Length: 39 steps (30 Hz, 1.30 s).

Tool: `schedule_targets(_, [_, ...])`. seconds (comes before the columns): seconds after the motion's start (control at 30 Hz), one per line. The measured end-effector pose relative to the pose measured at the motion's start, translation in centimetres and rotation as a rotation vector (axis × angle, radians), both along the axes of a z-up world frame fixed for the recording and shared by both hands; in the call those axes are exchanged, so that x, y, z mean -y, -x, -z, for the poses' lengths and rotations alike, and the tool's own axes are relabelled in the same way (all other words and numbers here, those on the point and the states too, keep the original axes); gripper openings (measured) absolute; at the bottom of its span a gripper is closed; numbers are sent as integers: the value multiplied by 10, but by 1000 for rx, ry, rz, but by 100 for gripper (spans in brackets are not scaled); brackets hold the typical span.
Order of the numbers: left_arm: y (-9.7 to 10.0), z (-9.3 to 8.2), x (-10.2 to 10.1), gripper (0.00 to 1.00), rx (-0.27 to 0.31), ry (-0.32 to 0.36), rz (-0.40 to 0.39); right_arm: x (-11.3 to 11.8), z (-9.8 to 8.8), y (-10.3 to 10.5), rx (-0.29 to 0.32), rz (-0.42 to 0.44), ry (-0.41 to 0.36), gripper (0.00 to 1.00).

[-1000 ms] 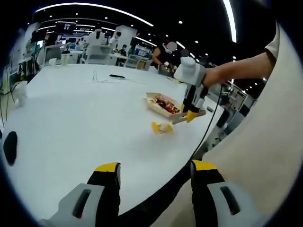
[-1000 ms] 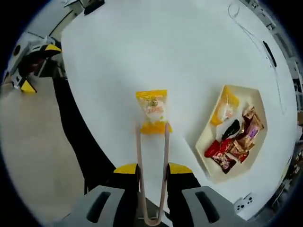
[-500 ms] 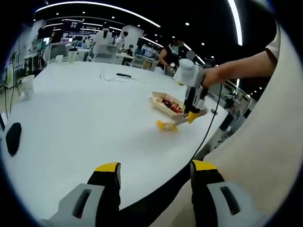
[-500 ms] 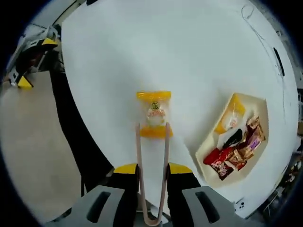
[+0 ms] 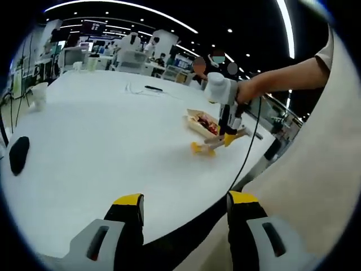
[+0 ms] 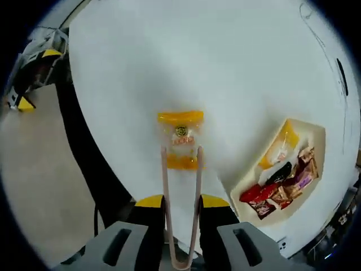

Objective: Place the target food into the container with the food tongs after gripping and lifting it, then release it inside without dropping or visibly crushing the food.

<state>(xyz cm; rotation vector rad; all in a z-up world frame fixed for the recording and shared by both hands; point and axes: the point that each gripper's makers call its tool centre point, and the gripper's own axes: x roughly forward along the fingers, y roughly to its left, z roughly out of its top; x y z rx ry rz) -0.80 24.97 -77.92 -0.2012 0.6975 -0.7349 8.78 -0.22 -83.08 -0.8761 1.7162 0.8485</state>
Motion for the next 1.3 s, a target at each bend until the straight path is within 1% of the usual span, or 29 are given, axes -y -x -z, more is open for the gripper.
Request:
schedule_targets(0.07, [0, 0, -1, 59, 0, 2, -6, -1, 1, -1, -8, -3, 3, 22])
schedule_targets(0.13, [0, 0, -2, 59, -1, 2, -12, -2, 2, 0, -29, 4, 9, 22])
schedule_targets(0.3, [1, 0, -3, 59, -2, 3, -22, -1, 5, 2, -65, -12, 40, 22])
schedule_targets(0.5, [3, 0, -4, 59, -3, 2, -34, -2, 8, 4, -77, -8, 46, 22])
schedule_targets(0.63, [5, 1, -6, 59, -6, 1, -42, -5, 10, 7, -82, -24, 49, 21])
schedule_targets(0.73, [6, 1, -6, 59, -6, 1, -47, -7, 10, 9, -81, -38, 52, 20])
schedule_targets(0.83, [6, 1, -6, 59, -5, 2, -51, -6, 10, 8, -71, -75, 70, 20])
schedule_targets(1.03, [6, 2, -6, 58, -3, 4, -58, -6, 10, 9, -66, -92, 84, 17])
schedule_targets(1.1, [7, 3, -7, 58, -3, 4, -62, -8, 9, 10, -52, -94, 76, 16])
schedule_targets(1.17, [7, 3, -7, 58, -3, 5, -64, -9, 9, 10, -53, -90, 68, 15])
schedule_targets(1.2, [7, 3, -7, 58, -4, 4, -66, -9, 10, 8, -39, -94, 58, 15])
schedule_targets(1.3, [8, 4, -7, 58, -4, 4, -65, -11, 11, 7, -34, -88, 40, 13])
